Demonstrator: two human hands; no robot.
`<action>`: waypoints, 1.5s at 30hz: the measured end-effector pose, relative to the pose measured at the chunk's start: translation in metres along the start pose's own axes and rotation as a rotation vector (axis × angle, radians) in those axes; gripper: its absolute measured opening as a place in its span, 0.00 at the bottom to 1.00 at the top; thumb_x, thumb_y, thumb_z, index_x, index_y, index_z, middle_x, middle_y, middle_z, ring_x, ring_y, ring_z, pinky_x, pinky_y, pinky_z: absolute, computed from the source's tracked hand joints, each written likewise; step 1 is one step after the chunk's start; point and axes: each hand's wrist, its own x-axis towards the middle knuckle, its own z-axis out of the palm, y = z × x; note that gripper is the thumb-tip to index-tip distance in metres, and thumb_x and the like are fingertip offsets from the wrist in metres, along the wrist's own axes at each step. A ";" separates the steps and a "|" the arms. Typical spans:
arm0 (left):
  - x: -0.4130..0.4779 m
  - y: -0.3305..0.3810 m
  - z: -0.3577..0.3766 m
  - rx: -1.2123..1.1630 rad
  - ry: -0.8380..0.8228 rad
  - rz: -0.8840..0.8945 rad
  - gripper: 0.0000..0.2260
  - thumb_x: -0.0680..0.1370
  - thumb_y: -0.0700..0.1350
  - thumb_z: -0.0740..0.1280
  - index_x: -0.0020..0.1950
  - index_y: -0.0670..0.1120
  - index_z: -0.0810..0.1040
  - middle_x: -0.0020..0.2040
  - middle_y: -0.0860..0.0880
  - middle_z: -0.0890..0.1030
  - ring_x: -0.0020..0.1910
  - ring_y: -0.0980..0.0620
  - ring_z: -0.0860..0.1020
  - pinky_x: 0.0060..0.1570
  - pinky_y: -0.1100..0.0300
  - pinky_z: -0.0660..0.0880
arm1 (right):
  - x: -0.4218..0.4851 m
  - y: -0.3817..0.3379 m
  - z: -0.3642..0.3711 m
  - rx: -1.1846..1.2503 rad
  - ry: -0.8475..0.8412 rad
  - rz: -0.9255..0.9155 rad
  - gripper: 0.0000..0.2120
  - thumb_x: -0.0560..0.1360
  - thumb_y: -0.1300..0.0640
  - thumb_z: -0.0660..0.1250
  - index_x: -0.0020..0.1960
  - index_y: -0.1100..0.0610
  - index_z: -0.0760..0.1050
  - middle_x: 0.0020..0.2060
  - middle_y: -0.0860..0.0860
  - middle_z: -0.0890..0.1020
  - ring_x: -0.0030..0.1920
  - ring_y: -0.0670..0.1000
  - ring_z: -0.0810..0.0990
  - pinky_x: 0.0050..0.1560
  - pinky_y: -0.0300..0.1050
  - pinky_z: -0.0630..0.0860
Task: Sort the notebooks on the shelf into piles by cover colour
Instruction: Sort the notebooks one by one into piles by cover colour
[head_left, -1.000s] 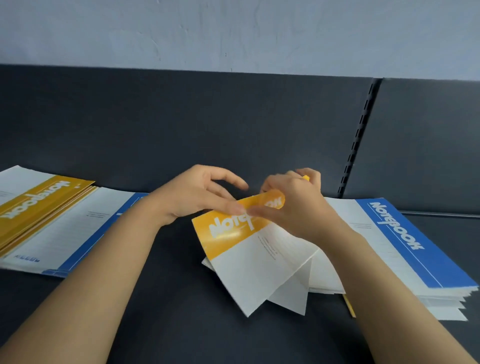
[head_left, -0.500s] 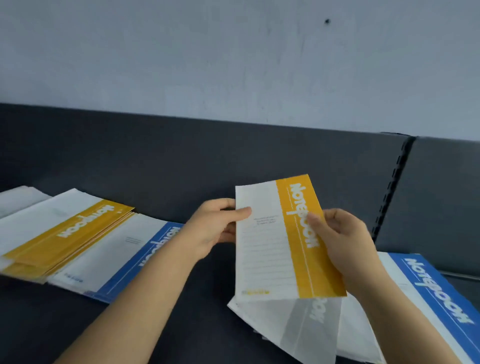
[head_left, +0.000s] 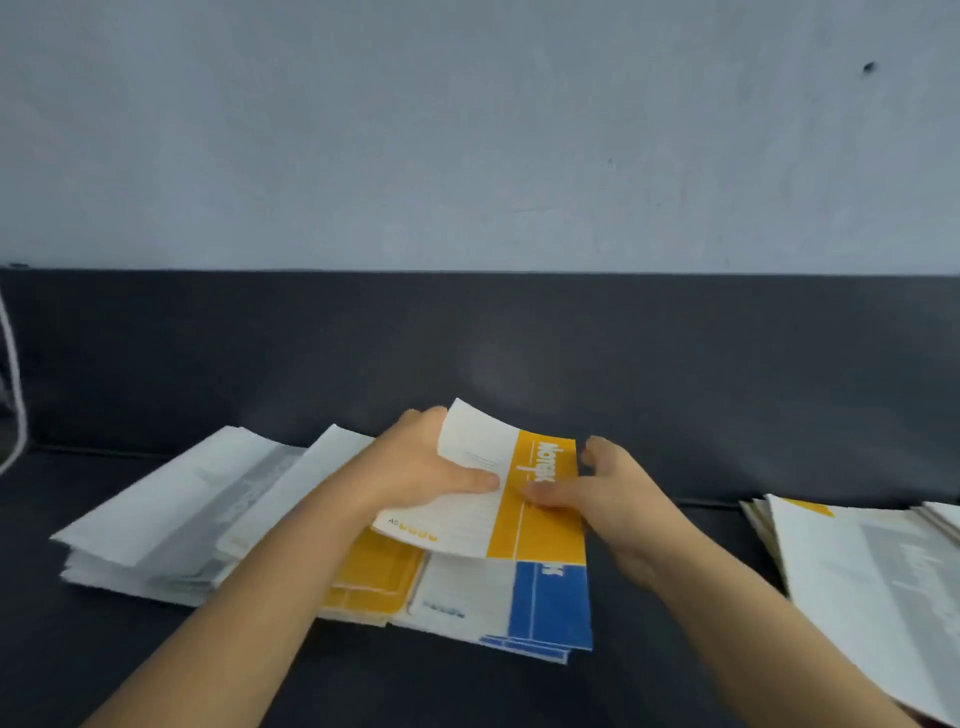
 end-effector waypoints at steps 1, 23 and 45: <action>-0.001 -0.018 -0.017 0.074 -0.006 0.002 0.21 0.71 0.55 0.75 0.62 0.58 0.74 0.64 0.53 0.76 0.61 0.53 0.76 0.57 0.55 0.76 | 0.006 -0.004 0.024 -0.037 0.004 0.003 0.16 0.70 0.62 0.74 0.44 0.50 0.68 0.45 0.47 0.81 0.45 0.48 0.82 0.42 0.43 0.80; -0.007 -0.101 -0.040 0.831 -0.147 0.186 0.34 0.79 0.65 0.39 0.80 0.47 0.48 0.80 0.44 0.44 0.79 0.46 0.39 0.76 0.44 0.37 | 0.026 0.016 0.131 -1.269 -0.176 0.021 0.28 0.82 0.43 0.42 0.78 0.50 0.39 0.78 0.52 0.43 0.77 0.54 0.38 0.73 0.59 0.34; 0.019 0.172 0.235 -0.233 -0.156 -0.104 0.17 0.72 0.45 0.74 0.56 0.49 0.70 0.48 0.56 0.78 0.47 0.56 0.78 0.41 0.63 0.74 | -0.049 0.094 -0.228 -0.910 0.304 0.088 0.28 0.77 0.44 0.61 0.72 0.57 0.62 0.72 0.53 0.62 0.66 0.56 0.69 0.63 0.48 0.68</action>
